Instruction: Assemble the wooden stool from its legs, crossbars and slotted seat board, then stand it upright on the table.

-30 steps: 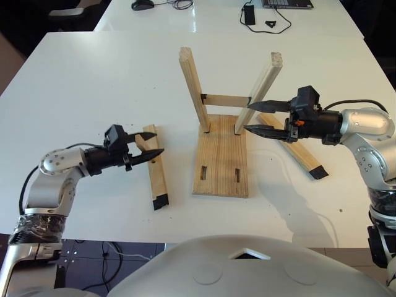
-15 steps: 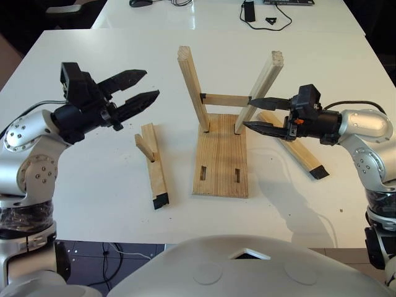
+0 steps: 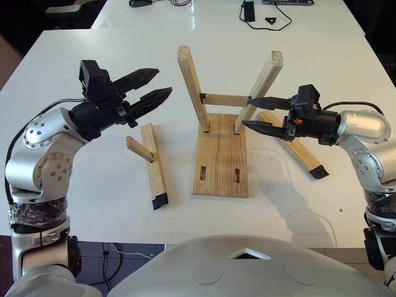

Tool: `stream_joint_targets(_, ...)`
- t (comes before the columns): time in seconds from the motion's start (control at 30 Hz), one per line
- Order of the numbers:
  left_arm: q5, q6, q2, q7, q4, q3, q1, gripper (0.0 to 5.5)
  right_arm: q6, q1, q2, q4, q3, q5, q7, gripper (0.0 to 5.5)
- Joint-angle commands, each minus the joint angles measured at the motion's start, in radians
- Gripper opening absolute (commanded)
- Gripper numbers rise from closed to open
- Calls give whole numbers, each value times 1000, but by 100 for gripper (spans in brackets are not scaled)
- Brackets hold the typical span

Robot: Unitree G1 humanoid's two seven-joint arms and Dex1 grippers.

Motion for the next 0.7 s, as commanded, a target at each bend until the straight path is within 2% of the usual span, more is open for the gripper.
stream_joint_targets(0.03,26,4,26,-21,-23,12,17,278,-3,3,-3,-5,-2,-8,-4,245)
stream_joint_targets(0.4,37,4,46,-65,-12,50,63,278,-2,4,-9,-4,-3,-5,-2,245)
stream_joint_targets(0.7,19,1,17,-48,-41,73,108,278,5,-19,-25,8,-4,2,23,245)
